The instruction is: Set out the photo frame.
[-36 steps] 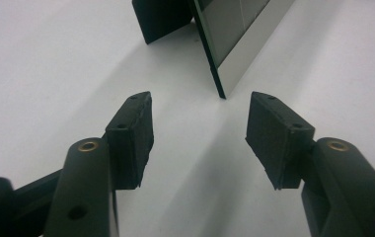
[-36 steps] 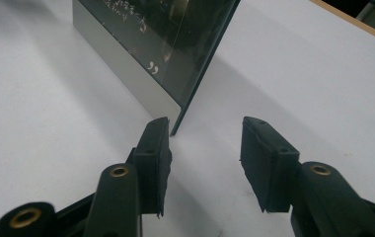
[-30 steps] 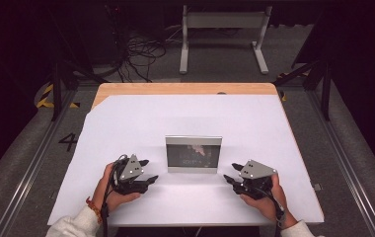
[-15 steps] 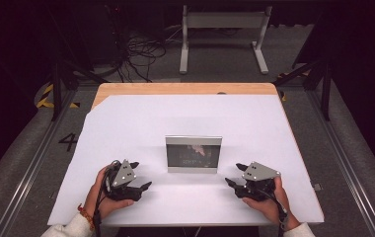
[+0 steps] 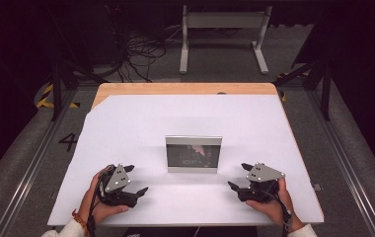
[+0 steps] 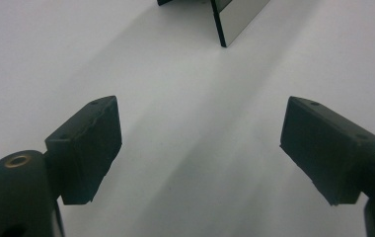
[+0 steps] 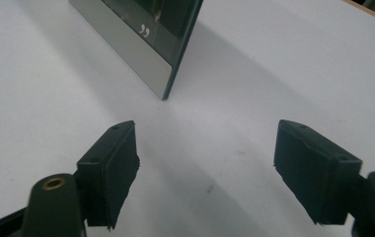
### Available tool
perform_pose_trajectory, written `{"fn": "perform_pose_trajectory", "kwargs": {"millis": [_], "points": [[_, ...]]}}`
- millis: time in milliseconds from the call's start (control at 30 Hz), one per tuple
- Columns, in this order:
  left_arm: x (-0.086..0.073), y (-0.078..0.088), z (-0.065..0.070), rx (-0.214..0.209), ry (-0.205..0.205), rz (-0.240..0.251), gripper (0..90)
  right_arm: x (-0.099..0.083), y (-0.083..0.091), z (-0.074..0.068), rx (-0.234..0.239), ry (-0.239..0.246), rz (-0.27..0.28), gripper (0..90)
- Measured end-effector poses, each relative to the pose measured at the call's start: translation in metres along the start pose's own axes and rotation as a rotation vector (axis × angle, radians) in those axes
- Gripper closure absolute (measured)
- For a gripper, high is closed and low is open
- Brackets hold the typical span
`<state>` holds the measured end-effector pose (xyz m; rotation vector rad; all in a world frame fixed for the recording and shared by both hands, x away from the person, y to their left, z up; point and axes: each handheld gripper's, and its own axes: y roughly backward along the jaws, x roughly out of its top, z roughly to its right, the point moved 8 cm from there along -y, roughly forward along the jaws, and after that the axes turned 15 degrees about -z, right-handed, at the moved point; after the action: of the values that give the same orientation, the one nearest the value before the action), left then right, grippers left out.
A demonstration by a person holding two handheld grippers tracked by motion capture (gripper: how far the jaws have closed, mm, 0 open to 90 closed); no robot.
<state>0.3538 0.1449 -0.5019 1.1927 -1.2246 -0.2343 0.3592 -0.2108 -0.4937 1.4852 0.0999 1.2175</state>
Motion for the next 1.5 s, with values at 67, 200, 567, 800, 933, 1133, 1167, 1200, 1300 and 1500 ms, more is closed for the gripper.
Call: {"fn": "perform_pose_trajectory", "kwargs": {"millis": [67,200,567,800,933,1133,1167,1200,1300,1500], "points": [[-0.004,0.002,-0.002,0.008,0.009,-0.009,13.2,-0.005,0.000,0.002,0.001,0.000,-0.010,20.4],[-0.010,0.005,-0.002,-0.002,0.015,-0.005,11.0,-0.010,-0.001,0.005,-0.005,-0.008,-0.019,17.5],[-0.023,0.010,-0.007,0.006,0.060,-0.007,9.0,-0.009,-0.004,0.004,-0.007,0.003,-0.025,14.7],[-0.021,0.008,-0.005,0.012,0.062,-0.005,8.6,-0.009,-0.008,0.001,-0.001,0.012,-0.032,14.6],[-0.023,0.007,-0.004,0.019,0.059,-0.018,8.4,-0.008,-0.007,0.001,-0.010,0.008,-0.025,14.5],[-0.022,0.007,-0.005,0.029,0.064,-0.015,8.4,-0.006,-0.006,0.002,-0.017,0.005,-0.017,14.5],[-0.022,0.007,-0.005,0.029,0.064,-0.015,8.4,-0.006,-0.006,0.002,-0.015,0.005,-0.016,14.5],[-0.022,0.007,-0.006,0.033,0.066,-0.017,8.4,-0.006,-0.006,0.002,-0.015,0.005,-0.016,14.5],[-0.023,0.006,-0.006,0.036,0.067,-0.025,8.4,-0.007,-0.006,0.003,-0.013,0.003,-0.018,14.6],[-0.022,0.006,-0.006,0.044,0.064,-0.021,8.4,-0.007,-0.005,0.005,-0.023,-0.005,-0.015,15.0]]}}
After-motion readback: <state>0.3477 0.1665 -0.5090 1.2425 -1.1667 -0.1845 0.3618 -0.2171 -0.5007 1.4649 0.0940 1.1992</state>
